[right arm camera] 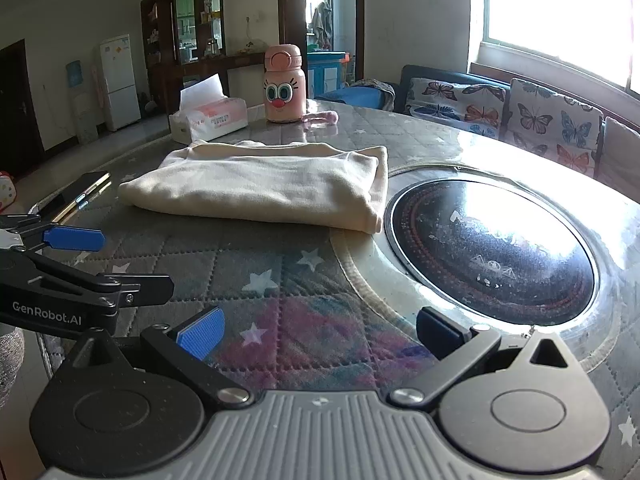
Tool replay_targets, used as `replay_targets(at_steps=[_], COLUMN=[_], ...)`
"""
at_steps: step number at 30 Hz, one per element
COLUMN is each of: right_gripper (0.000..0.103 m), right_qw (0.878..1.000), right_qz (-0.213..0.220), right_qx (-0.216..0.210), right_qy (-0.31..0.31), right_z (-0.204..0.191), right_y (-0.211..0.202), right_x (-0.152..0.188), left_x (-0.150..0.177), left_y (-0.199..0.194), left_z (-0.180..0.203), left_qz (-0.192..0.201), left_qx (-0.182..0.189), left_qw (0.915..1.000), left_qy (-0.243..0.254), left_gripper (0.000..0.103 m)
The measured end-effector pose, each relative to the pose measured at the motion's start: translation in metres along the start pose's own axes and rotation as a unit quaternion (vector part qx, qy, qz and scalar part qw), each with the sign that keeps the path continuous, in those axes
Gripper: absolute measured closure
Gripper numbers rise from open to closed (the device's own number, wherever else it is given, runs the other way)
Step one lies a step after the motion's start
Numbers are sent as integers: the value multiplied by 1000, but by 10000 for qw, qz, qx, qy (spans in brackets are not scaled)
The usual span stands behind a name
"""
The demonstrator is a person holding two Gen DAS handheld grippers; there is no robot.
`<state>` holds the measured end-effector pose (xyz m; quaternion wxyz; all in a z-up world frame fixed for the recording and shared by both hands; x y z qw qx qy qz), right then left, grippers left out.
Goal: Fold clothes
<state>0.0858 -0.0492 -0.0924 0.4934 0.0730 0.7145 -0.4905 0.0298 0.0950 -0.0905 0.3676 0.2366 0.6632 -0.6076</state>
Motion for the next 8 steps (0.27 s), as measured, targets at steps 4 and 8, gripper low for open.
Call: replay_targets(at_steps=[4,8], right_gripper=[0,0], right_qw=[10000,10000], right_qz=[7,19], right_qx=[0,11], right_qy=[-8,12], right_z=[-1,-1], right_y=[0,-1], right_x=[0,0], left_x=[0,0], left_y=[0,0], left_z=[0,1], left_qz=[6,22], left_qx=[7,12], left_qw=[10000,10000], left_qy=[-5,-3], left_gripper=[0,0])
Point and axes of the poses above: each gripper's, at about its wrist camera, not at the fingertips, and y roughly the way its jaws point, z to its right, x to its underside, the point moved 10 cm from there along y, roughly the way its jaws point, and after that the axes turned 1 degree about y, right-handed, at the moved point
